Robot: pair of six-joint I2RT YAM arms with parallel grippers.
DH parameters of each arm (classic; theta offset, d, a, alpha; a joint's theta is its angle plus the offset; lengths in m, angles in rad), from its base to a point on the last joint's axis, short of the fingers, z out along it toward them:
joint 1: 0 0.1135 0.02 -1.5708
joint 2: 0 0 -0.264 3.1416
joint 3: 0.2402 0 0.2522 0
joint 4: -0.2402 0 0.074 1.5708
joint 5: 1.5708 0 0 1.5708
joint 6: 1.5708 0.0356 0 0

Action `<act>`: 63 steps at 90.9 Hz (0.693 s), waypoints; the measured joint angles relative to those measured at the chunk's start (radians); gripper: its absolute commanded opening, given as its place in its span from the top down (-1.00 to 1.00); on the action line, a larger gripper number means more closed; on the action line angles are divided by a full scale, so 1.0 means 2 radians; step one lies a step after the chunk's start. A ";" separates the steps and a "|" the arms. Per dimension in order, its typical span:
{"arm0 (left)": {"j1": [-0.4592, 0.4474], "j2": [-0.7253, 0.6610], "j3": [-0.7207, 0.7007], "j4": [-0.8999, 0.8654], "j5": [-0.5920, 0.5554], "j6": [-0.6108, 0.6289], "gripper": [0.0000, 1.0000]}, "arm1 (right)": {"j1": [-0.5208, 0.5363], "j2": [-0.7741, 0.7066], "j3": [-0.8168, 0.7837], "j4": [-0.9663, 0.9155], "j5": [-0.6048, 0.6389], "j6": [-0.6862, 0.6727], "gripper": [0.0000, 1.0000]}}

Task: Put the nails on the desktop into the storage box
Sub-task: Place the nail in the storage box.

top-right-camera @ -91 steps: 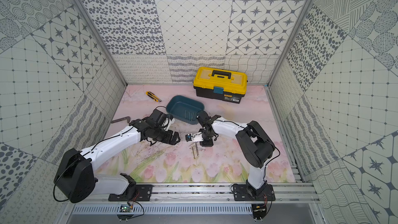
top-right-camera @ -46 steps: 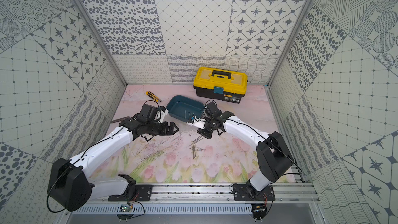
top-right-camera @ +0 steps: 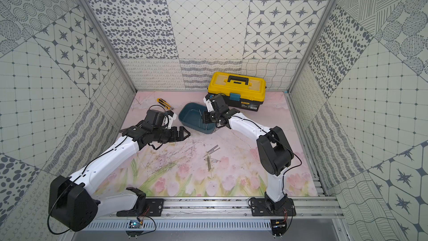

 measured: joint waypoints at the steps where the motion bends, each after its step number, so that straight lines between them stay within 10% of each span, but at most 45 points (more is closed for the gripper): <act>1: 0.000 -0.001 0.000 -0.001 0.000 0.000 -0.99 | 0.001 0.004 0.005 0.000 0.003 0.006 1.00; 53: 0.009 -0.048 -0.010 -0.035 -0.014 -0.002 -0.99 | -0.006 0.102 0.065 -0.060 0.074 0.139 0.99; 63: 0.009 -0.048 -0.010 -0.036 -0.015 -0.002 -0.99 | -0.008 0.102 0.074 -0.071 0.076 0.141 0.24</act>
